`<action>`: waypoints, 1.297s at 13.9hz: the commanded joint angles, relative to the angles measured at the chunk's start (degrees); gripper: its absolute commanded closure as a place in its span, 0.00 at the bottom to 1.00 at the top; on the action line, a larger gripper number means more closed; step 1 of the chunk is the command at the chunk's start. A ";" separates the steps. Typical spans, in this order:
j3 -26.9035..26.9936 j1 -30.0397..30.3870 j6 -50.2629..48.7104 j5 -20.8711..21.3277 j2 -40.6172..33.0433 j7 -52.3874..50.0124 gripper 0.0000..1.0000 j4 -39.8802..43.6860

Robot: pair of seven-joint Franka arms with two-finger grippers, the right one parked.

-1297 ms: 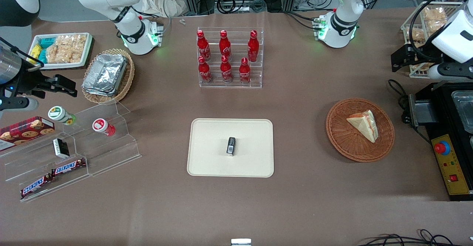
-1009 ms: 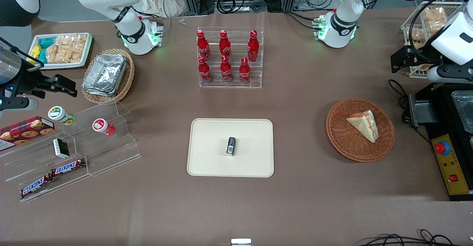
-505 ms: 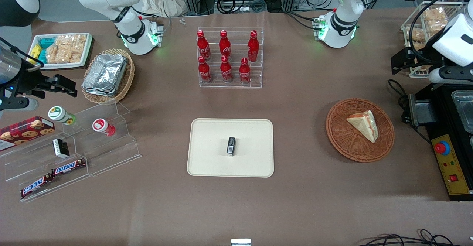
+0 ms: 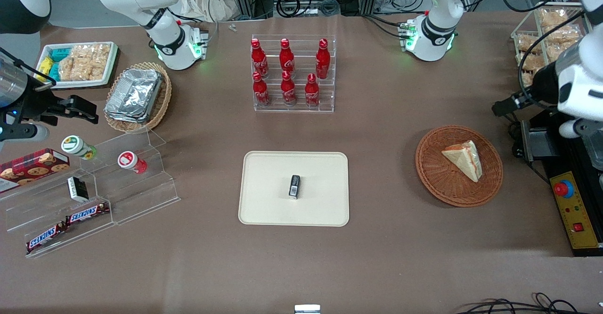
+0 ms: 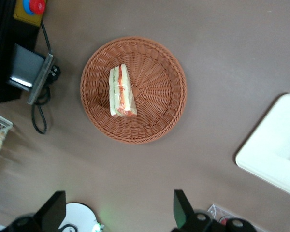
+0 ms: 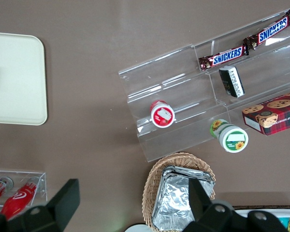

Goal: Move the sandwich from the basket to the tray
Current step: 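Move the open left gripper down over the sandwich in the wicker basket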

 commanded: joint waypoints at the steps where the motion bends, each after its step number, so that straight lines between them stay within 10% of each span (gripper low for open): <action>1: -0.39 1.26 11.03 0.85 -1.94 -5.79 0.00 -11.83; 9: -0.39 7.24 44.09 0.94 0.33 -10.91 0.00 -36.03; 18: -0.30 8.21 53.61 0.94 12.64 -12.32 0.00 -37.63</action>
